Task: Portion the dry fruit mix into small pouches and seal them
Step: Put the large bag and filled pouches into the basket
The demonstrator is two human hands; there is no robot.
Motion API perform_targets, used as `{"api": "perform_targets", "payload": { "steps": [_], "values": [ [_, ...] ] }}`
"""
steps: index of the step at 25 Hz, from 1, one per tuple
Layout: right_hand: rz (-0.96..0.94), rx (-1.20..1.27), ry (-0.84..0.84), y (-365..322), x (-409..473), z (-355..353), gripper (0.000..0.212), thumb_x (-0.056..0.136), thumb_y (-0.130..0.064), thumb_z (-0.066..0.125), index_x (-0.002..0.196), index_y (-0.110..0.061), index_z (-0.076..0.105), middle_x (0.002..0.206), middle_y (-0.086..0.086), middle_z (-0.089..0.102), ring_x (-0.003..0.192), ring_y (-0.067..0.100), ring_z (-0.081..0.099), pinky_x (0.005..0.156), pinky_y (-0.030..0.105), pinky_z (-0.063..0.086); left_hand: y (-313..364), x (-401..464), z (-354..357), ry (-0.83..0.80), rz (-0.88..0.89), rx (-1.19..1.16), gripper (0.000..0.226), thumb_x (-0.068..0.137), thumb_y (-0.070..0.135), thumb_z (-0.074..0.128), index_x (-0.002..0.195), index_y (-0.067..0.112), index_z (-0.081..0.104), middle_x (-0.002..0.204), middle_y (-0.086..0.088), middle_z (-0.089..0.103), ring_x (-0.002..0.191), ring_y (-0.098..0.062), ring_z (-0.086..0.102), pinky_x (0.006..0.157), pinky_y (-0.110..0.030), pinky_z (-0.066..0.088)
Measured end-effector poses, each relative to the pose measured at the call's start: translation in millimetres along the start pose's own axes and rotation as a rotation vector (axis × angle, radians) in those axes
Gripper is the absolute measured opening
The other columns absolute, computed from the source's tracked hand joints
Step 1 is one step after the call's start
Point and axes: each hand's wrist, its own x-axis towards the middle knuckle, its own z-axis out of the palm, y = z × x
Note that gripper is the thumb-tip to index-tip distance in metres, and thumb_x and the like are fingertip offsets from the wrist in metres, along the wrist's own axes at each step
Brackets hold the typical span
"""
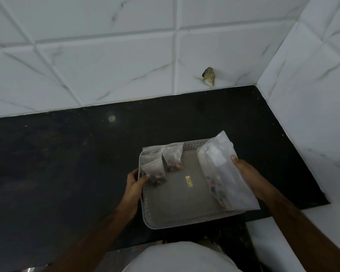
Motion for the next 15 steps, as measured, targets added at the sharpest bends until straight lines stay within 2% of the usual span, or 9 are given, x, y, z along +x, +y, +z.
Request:
{"api": "perform_targets", "payload": {
  "steps": [2,5,10,12,15],
  "values": [
    [-0.007,0.116,-0.043,3,2,0,0.040,0.102,-0.052,0.048,0.124,-0.020,0.054,0.107,0.007,0.061,0.098,0.025,0.062,0.098,0.049,0.047,-15,-5,1,-0.007,-0.028,-0.008,0.067,0.078,0.029,0.080,0.137,0.019,0.051,0.128,-0.007,0.065,0.113,-0.025,0.067,0.089,-0.043,0.058],
    [-0.042,0.153,-0.040,5,2,2,0.034,0.100,-0.056,0.048,0.114,-0.025,0.054,0.114,0.006,0.063,0.107,0.028,0.063,0.104,0.056,0.046,-23,-3,1,0.003,0.010,0.011,0.070,0.065,0.020,0.078,0.132,0.023,0.060,0.125,-0.007,0.069,0.115,-0.027,0.068,0.097,-0.052,0.056],
    [-0.105,0.197,-0.075,-7,1,14,0.021,0.103,-0.050,0.047,0.099,-0.031,0.056,0.110,0.002,0.064,0.102,0.023,0.063,0.095,0.046,0.049,-16,5,-5,0.027,0.047,0.010,0.064,0.068,0.009,0.072,0.130,0.021,0.064,0.123,-0.008,0.071,0.115,-0.029,0.068,0.099,-0.053,0.054],
    [-0.129,0.199,-0.099,-17,6,20,0.025,0.101,-0.052,0.050,0.107,-0.030,0.059,0.118,0.004,0.066,0.109,0.025,0.065,0.102,0.049,0.048,-7,12,-14,0.067,0.034,0.006,0.060,0.070,0.010,0.073,0.129,0.019,0.064,0.123,-0.008,0.071,0.114,-0.029,0.068,0.099,-0.055,0.053],
    [-0.171,0.148,-0.106,-40,13,37,0.047,0.097,-0.060,0.052,0.123,-0.021,0.057,0.125,0.003,0.064,0.114,0.026,0.063,0.105,0.052,0.047,14,20,-28,0.119,0.041,-0.019,0.057,0.073,0.011,0.072,0.129,0.014,0.061,0.121,-0.012,0.070,0.112,-0.032,0.068,0.098,-0.055,0.054]
  ]
}}
